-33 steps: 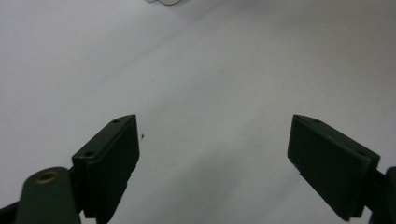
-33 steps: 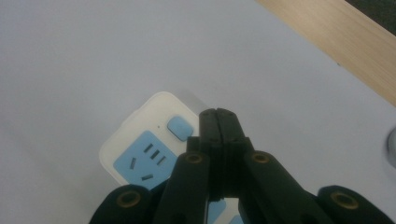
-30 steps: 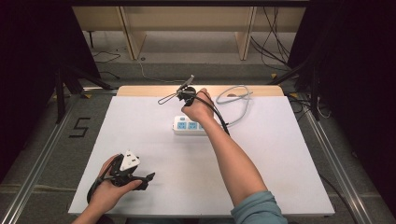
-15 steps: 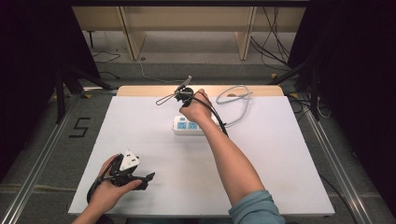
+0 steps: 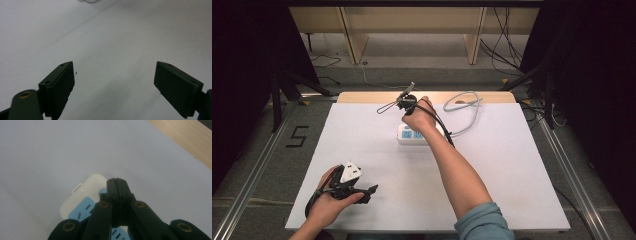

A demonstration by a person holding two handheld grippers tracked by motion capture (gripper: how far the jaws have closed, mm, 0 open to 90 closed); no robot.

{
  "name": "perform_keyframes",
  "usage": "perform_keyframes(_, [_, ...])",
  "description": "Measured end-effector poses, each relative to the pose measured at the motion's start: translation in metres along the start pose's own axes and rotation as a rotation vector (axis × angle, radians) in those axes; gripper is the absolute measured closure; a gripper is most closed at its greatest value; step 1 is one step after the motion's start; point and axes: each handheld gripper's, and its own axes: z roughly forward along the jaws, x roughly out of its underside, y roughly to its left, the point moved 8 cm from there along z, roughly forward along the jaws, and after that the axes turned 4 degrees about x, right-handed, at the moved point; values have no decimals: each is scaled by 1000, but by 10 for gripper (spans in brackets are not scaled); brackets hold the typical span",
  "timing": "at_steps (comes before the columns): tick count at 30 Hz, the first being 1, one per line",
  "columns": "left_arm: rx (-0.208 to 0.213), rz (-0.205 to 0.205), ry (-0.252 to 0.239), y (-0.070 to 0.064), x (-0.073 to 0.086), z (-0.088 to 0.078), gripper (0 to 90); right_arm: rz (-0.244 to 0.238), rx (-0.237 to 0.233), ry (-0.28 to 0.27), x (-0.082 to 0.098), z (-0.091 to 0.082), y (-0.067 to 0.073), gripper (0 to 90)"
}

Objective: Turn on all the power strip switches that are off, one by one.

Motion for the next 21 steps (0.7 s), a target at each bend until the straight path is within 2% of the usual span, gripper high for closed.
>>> perform_keyframes(21, [5,-4,0,0,0,0,168,-2,-9,33,3,13,5,900])
